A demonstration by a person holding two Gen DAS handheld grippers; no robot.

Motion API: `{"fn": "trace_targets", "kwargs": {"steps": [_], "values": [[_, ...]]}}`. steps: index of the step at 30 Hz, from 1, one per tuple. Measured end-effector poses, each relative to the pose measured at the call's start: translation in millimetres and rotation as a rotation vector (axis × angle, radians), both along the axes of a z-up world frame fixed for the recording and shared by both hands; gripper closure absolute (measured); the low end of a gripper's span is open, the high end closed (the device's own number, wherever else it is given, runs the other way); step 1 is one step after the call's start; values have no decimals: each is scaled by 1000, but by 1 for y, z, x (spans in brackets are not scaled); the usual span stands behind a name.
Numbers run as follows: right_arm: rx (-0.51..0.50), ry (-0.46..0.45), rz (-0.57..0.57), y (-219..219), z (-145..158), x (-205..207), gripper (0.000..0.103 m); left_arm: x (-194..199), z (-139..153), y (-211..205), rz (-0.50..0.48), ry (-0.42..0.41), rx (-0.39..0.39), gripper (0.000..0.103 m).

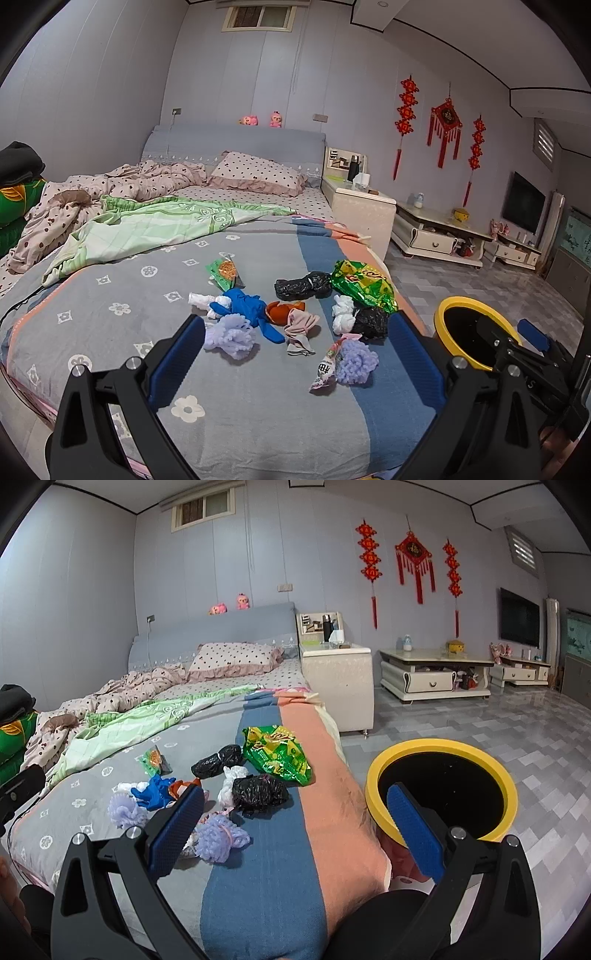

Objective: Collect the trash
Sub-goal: 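Grasp a lavender mesh pouf with the right tool while the left tool grasps another pouf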

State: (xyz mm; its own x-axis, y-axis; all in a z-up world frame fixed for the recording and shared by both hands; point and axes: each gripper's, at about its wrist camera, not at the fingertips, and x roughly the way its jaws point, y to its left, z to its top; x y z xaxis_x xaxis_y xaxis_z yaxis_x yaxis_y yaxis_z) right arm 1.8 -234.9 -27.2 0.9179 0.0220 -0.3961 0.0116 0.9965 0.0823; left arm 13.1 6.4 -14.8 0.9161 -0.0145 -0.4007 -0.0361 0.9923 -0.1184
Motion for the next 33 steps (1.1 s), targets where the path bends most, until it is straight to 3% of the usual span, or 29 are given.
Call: {"fn": "trace_targets", "kwargs": {"steps": [4,10,15,20,25,33], "values": [[18,42,31,-6,2,17,8,11,-12,1,-14,42,4,7],[40,118,90,-8,1,51,8,45,-24,32,-19,175,-57,7],[37,189,131,-3,-9,82,8,63,-44,55,54,272,-26,7],[51,315,213,11,-30,112,8,78,-64,73,67,352,-8,7],[76,450,288,25,-57,135,8,90,-79,84,84,393,7,7],[45,532,355,42,-79,156,8,134,-84,90,69,396,67,7]]}}
